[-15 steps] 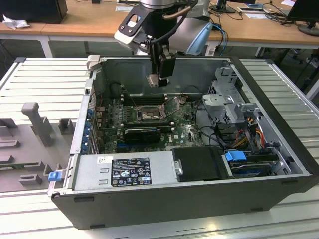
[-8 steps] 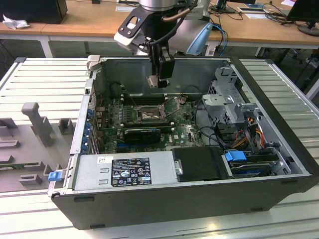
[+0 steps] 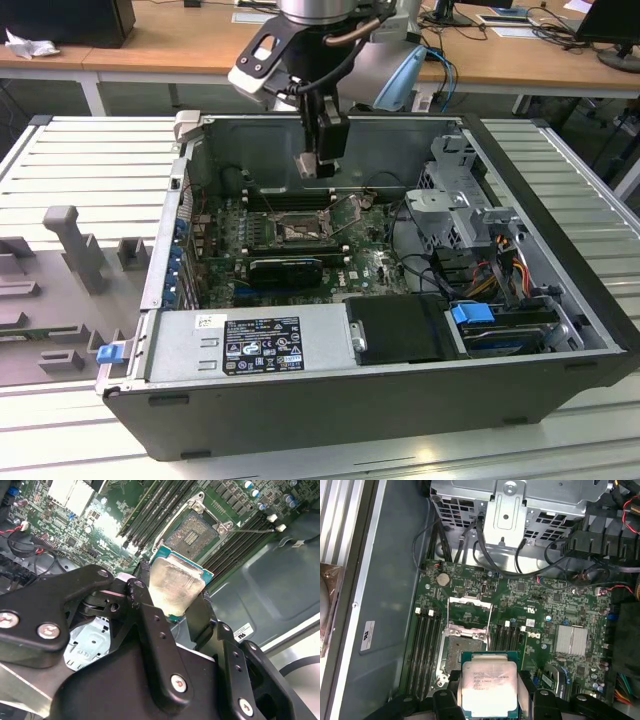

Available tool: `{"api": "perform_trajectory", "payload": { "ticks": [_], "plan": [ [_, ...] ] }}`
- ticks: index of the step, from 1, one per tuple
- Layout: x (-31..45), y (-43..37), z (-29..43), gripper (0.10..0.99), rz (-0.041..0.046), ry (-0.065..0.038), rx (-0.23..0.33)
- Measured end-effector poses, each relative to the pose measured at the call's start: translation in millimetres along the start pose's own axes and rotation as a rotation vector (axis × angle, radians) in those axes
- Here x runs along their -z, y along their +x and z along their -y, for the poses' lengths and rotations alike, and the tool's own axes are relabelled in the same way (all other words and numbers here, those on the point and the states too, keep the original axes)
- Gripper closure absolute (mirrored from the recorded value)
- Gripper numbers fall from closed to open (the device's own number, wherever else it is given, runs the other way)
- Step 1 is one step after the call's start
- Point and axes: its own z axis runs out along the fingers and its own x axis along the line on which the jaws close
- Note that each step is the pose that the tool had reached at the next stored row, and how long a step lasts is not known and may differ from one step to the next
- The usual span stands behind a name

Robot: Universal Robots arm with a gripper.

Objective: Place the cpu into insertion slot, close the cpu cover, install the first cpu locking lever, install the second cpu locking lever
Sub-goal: 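Place the cpu into insertion slot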

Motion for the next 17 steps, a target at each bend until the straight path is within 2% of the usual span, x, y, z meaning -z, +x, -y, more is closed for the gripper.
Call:
{"api": "perform_trajectory", "payload": {
  "ticks": [17],
  "plan": [
    [-4.3, -0.1, 0.4, 0.557, 0.0033, -0.001, -0.037]
  ]
}}
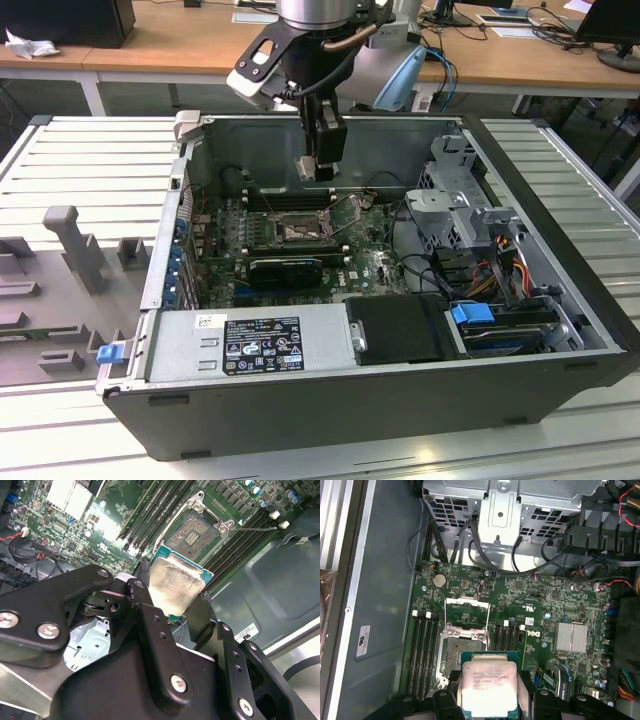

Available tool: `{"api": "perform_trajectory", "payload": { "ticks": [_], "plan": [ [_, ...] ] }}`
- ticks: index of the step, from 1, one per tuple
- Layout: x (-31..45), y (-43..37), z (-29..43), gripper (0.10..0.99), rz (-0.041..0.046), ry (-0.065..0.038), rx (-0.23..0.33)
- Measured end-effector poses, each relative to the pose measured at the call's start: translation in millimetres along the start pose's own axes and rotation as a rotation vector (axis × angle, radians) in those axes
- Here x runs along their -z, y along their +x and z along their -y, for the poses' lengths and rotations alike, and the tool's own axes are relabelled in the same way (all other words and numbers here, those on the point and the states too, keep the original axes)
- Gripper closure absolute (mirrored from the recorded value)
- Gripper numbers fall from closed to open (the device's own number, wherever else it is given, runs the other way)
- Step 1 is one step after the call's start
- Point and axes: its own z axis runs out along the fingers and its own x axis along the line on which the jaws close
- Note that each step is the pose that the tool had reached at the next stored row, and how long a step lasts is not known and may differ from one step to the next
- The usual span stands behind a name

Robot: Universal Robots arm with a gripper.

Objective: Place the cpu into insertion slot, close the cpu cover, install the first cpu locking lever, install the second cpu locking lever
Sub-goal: 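Place the cpu into insertion slot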

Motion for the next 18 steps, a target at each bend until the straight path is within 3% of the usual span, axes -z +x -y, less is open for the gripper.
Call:
{"api": "perform_trajectory", "payload": {
  "ticks": [18],
  "plan": [
    [-5.9, -0.1, 0.5, 0.557, 0.0035, -0.001, -0.036]
  ]
}}
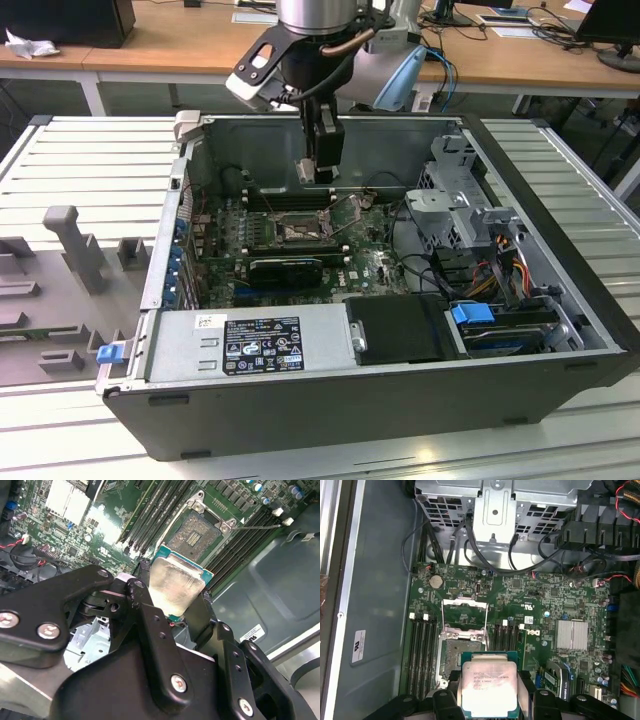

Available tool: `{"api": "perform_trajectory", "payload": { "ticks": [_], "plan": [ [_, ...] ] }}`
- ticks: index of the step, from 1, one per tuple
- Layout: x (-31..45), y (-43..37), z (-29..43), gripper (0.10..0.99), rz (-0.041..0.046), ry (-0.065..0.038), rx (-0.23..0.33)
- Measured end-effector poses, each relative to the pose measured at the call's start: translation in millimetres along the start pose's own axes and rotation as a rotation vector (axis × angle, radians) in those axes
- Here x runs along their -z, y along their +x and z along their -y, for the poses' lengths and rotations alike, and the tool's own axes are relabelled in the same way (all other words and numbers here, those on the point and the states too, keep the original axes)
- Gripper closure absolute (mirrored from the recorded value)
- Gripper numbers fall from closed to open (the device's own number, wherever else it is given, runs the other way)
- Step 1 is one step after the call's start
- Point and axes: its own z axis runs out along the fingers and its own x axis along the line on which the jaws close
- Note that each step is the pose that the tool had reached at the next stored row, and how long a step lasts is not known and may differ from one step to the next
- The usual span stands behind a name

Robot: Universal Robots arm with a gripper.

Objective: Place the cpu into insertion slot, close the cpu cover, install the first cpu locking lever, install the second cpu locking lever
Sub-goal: 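Place the cpu into insertion slot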

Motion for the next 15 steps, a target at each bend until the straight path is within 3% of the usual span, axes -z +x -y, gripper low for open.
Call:
{"api": "perform_trajectory", "payload": {
  "ticks": [13, 15],
  "plan": [
    [-31.2, -0.4, 2.9, 0.557, 0.0072, -0.001, -0.07],
    [-40.2, -0.6, 3.7, 0.557, 0.0073, 0.003, -0.072]
  ]
}}
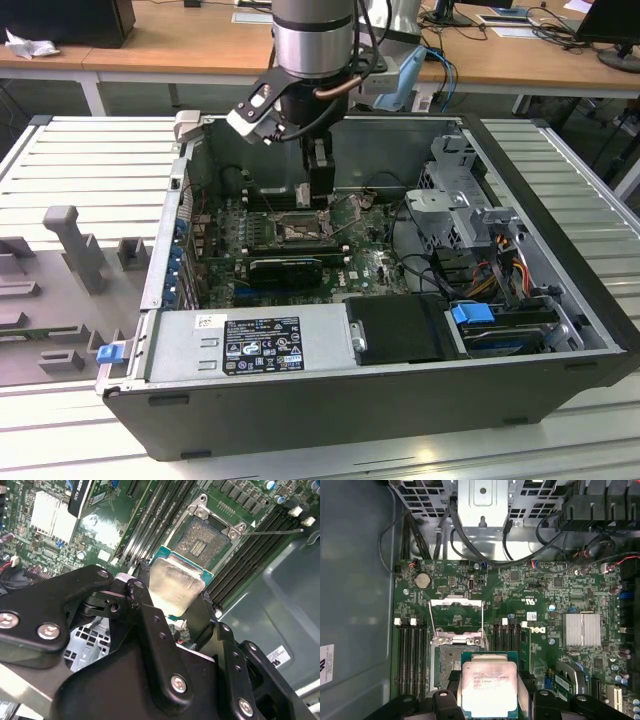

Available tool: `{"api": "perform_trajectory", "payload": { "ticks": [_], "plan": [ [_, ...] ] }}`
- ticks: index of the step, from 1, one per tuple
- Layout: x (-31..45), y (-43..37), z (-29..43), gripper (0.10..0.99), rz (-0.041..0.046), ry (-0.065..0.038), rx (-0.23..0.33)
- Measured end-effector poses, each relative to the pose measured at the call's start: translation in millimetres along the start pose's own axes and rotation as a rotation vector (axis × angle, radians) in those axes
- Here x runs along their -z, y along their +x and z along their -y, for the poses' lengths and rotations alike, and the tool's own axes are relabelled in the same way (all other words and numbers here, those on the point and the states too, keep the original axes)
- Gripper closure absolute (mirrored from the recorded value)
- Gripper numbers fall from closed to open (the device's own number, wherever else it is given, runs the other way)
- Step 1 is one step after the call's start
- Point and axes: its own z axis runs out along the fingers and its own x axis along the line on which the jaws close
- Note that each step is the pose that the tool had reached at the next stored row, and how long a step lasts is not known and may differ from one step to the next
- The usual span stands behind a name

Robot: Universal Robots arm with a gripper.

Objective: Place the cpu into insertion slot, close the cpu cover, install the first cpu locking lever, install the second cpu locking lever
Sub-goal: 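Place the cpu into insertion slot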

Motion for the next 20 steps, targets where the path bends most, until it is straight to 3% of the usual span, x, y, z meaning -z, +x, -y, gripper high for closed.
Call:
{"api": "perform_trajectory", "payload": {
  "ticks": [3, 13, 20],
  "plan": [
    [-5.6, -0.1, 0.4, 0.557, 0.0016, 0.0, -0.001],
    [-8.6, 0.9, 0.9, 0.557, 0.0042, -0.001, 0.0],
    [-19.0, 2.5, 2.2, 0.557, 0.0044, -0.003, 0.002]
  ]
}}
